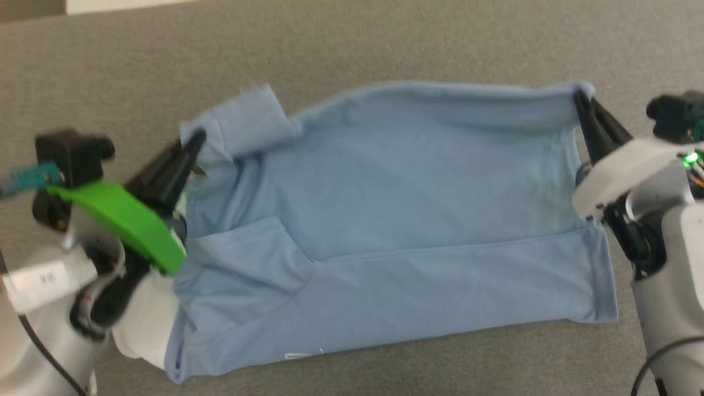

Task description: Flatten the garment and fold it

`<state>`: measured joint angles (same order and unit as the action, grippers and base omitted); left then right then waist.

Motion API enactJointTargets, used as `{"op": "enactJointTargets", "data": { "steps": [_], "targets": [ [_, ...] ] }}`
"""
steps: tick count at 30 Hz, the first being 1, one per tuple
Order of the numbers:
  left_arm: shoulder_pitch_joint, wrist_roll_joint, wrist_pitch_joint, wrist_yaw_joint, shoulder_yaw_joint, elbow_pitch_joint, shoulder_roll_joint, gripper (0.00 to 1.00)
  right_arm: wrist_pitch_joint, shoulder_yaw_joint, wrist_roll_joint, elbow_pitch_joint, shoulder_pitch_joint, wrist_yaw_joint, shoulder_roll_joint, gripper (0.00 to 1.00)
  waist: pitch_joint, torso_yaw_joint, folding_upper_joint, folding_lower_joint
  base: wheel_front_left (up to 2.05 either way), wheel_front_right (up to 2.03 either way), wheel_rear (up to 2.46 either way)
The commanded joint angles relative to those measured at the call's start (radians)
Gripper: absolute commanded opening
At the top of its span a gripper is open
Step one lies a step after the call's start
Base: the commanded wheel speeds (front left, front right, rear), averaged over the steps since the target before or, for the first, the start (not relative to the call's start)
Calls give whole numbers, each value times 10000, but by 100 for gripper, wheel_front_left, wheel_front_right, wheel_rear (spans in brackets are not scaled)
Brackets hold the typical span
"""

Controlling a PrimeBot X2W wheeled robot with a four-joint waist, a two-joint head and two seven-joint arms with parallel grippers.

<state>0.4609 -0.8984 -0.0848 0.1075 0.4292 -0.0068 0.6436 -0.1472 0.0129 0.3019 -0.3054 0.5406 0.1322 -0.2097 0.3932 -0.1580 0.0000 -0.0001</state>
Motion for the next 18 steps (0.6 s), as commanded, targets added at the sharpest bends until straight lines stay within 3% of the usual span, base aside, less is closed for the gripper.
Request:
{"op": "enactJointTargets", "data": {
  "steps": [1,9,18],
  "targets": [
    [-476,-62,79,-73,13,-149,131,0,48,5,40,97,-298,-15,-111,0,-801,447,0,1,0,0,0],
    [-2575,-421,99,-421,412,-850,209,0,-901,-156,-214,331,-1785,-15,-943,0,-1324,977,0,1,0,0,0],
    [-3028,-154,-148,-209,1504,-279,-254,0,-3125,439,-419,555,-2802,-15,-1688,0,-1347,1312,0,1,0,0,0]
  ]
}}
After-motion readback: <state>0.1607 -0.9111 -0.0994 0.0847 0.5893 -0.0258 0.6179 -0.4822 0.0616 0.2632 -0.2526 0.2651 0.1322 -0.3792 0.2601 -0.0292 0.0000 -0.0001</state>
